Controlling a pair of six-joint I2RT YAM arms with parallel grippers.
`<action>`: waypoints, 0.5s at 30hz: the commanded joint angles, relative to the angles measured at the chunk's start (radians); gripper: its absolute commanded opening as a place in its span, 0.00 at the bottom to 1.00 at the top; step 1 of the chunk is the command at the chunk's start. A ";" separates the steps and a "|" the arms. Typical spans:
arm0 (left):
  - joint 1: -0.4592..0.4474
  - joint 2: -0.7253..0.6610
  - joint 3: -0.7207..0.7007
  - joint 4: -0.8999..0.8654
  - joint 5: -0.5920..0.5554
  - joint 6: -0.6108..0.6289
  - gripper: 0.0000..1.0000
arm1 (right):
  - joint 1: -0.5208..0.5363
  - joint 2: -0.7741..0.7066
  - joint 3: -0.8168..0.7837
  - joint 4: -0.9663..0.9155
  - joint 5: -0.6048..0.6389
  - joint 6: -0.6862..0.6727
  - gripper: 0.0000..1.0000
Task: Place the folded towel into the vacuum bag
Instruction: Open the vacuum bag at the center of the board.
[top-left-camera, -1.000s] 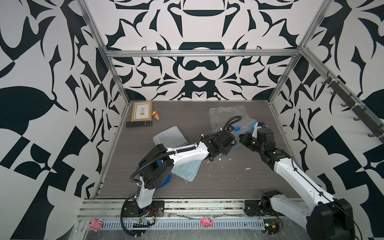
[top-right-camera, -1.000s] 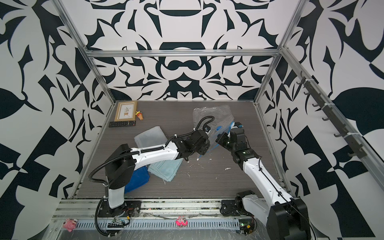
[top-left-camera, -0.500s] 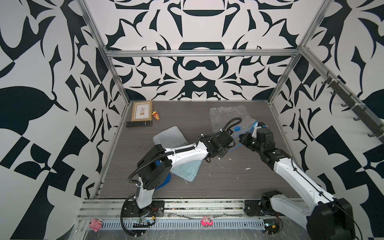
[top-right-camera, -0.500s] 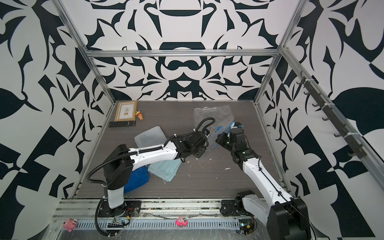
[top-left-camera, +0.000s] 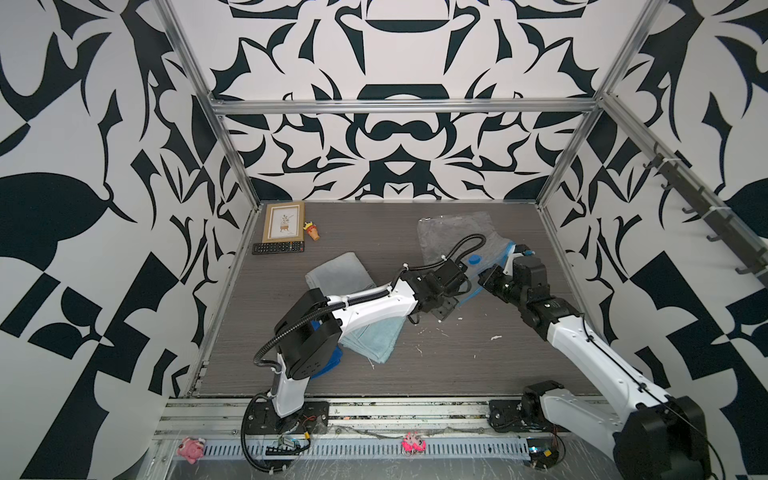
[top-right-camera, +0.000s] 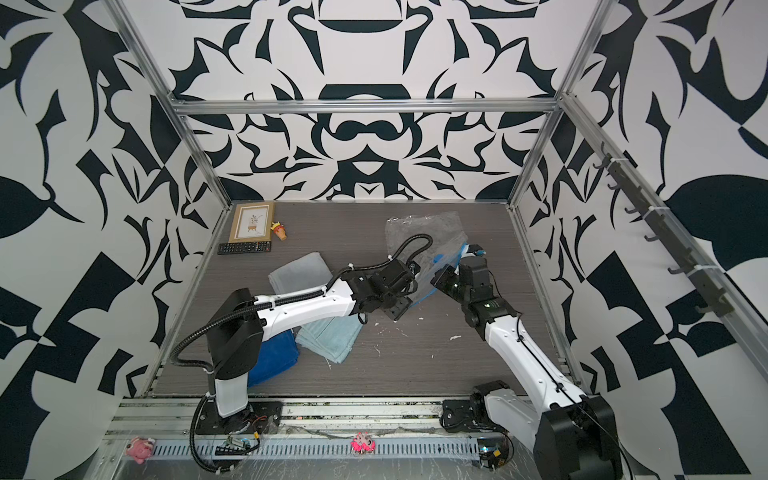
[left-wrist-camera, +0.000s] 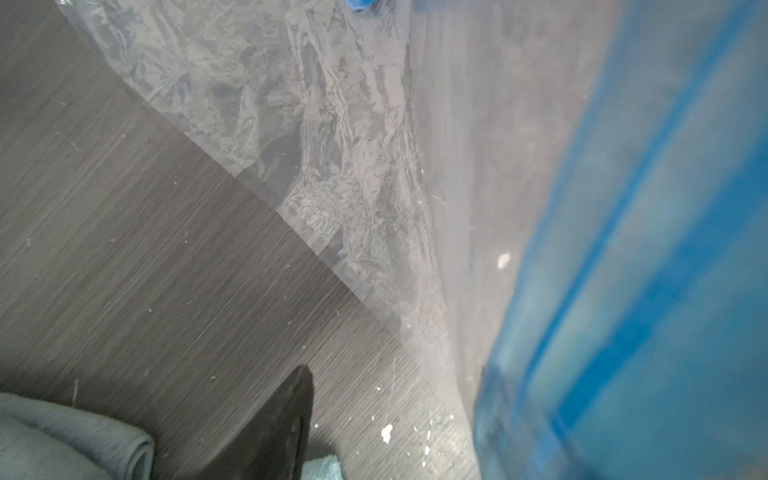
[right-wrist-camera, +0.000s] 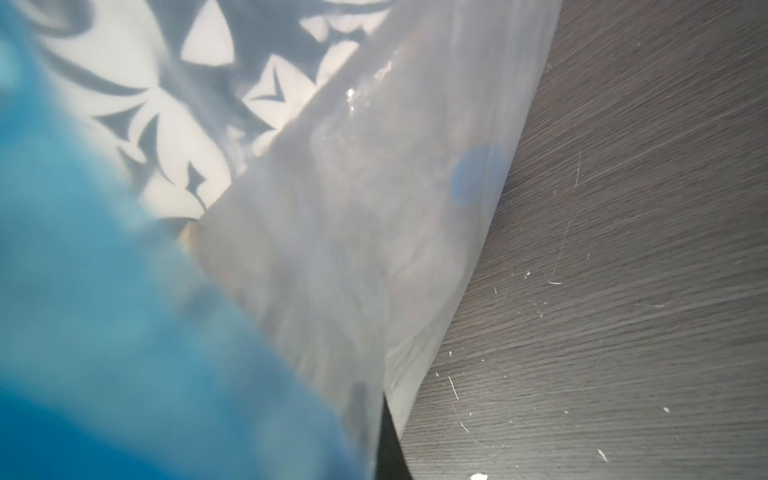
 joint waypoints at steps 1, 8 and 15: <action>0.001 0.005 0.036 -0.119 0.015 0.004 0.63 | -0.002 -0.007 0.015 0.046 0.034 -0.006 0.00; 0.001 0.004 0.050 -0.116 -0.010 -0.007 0.52 | -0.003 0.003 0.025 0.043 0.032 -0.009 0.00; 0.001 -0.032 0.022 -0.029 0.017 -0.009 0.29 | -0.002 0.018 0.030 0.041 0.024 -0.010 0.00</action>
